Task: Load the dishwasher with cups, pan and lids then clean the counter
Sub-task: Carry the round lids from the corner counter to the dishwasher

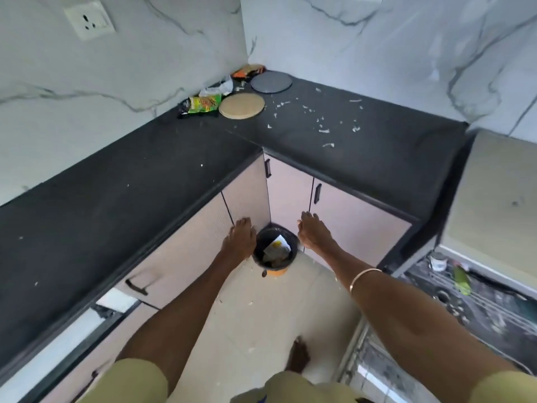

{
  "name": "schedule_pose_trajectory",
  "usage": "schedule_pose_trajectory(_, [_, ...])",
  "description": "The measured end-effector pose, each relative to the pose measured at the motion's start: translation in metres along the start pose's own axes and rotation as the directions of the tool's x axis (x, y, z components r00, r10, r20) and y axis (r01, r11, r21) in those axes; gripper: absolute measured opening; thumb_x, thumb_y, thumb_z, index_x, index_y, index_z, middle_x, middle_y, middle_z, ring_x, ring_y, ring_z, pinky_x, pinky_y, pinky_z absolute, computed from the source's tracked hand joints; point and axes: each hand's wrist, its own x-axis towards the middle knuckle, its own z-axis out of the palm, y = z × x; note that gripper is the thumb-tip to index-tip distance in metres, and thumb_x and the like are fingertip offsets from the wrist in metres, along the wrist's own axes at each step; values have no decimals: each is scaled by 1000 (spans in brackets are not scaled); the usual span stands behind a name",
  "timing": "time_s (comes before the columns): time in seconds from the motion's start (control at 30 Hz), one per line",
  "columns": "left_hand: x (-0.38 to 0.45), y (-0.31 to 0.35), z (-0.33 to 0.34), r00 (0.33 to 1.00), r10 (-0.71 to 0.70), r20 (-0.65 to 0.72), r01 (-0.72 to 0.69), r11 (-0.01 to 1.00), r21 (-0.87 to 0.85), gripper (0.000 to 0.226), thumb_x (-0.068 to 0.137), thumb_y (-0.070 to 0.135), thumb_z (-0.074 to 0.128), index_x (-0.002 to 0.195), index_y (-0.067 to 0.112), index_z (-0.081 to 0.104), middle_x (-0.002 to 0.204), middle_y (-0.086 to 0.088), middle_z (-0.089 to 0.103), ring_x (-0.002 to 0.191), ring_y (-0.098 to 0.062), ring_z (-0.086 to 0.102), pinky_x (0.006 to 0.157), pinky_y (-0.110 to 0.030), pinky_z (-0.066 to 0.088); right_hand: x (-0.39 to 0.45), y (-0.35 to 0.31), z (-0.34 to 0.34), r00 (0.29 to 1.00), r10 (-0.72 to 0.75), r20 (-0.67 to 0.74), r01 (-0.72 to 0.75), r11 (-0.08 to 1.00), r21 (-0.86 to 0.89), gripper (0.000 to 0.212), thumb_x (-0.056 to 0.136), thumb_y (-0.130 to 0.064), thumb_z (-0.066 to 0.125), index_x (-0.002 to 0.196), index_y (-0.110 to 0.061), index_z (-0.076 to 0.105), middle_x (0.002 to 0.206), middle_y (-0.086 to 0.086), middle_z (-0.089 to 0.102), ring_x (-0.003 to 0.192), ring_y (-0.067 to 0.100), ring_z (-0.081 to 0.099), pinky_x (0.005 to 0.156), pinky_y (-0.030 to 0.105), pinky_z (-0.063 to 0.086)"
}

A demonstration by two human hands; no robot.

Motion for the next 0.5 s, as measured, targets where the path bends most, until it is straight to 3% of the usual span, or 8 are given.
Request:
schedule_pose_trajectory(0.2, [84,3,-45,998,38,-51,-38,999,-6,49,106,27,28,147,1,33,154,-17,34,143,-32,31,116,-43,26,97,-35,-29,996,-66,-62,69,996,58,30,101,-16,36,122,1,48,121,18,55,116,35,50,92,45,45])
schedule_pose_trajectory(0.37, [161,-3,-72,988,105,-112,-109,994,-30,45,106,26,30,142,0,41,150,-17,40,141,-32,35,116,-42,28,174,-63,-41,991,-110,-81,115,992,58,35,102,-20,37,128,0,47,132,20,52,123,36,49,98,47,45])
schedule_pose_trajectory(0.43, [200,-7,-80,986,118,-114,-122,992,-35,48,107,27,28,147,2,36,155,-14,34,146,-29,28,119,-41,22,209,-71,-44,991,-102,-92,107,993,50,34,102,-20,39,129,-1,46,133,20,52,123,35,48,97,45,45])
schedule_pose_trajectory(0.5, [238,-11,-92,989,119,-88,-124,991,-48,51,107,30,27,151,4,30,159,-12,27,149,-26,21,121,-39,17,241,-78,-55,992,-85,-92,91,994,53,42,103,-20,39,141,-1,39,146,18,43,135,35,40,108,45,39])
